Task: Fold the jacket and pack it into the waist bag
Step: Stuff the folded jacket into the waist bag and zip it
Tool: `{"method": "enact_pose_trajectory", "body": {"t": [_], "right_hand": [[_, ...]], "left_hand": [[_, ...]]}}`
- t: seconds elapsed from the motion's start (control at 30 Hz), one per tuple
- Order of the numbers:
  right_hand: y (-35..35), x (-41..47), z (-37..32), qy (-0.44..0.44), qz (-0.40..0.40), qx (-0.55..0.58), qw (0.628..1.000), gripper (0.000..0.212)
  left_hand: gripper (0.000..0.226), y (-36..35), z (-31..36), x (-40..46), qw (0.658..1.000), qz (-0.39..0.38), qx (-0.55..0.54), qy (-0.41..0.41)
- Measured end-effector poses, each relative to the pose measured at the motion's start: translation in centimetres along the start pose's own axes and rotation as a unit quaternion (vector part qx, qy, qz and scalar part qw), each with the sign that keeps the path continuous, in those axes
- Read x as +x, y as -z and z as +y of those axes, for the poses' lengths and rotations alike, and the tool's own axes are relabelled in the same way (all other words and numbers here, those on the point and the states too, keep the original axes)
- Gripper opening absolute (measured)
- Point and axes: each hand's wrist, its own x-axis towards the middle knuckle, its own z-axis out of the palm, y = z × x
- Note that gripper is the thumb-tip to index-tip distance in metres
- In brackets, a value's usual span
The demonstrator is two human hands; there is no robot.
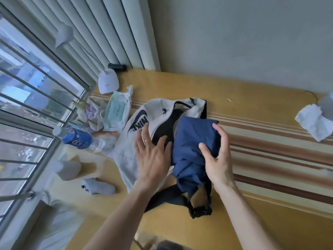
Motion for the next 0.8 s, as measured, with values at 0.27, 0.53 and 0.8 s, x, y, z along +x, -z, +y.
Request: {"method": "enact_pose_trajectory", "body": {"t": [0.27,0.53,0.8], "right_hand": [[-8.9,3.6,0.2,-0.043,-0.045,-0.133,0.989,0.037],[-19.8,4.9,0.6,-0.091,-0.214,-0.209,0.95,0.053],[-12.9,3.0,1.4,0.054,-0.249,-0.515,0.818,0.062]], "left_hand": [[0.077,1.6,-7.6,3.3,0.996,-0.051,-0.054,-0.044],[0.091,3.1,-10.4,2.0,0.981,-0.087,-0.117,-0.124],[0.084,-1.6,-11.2,-1.2,0.956,-0.219,-0.084,-0.176]]}}
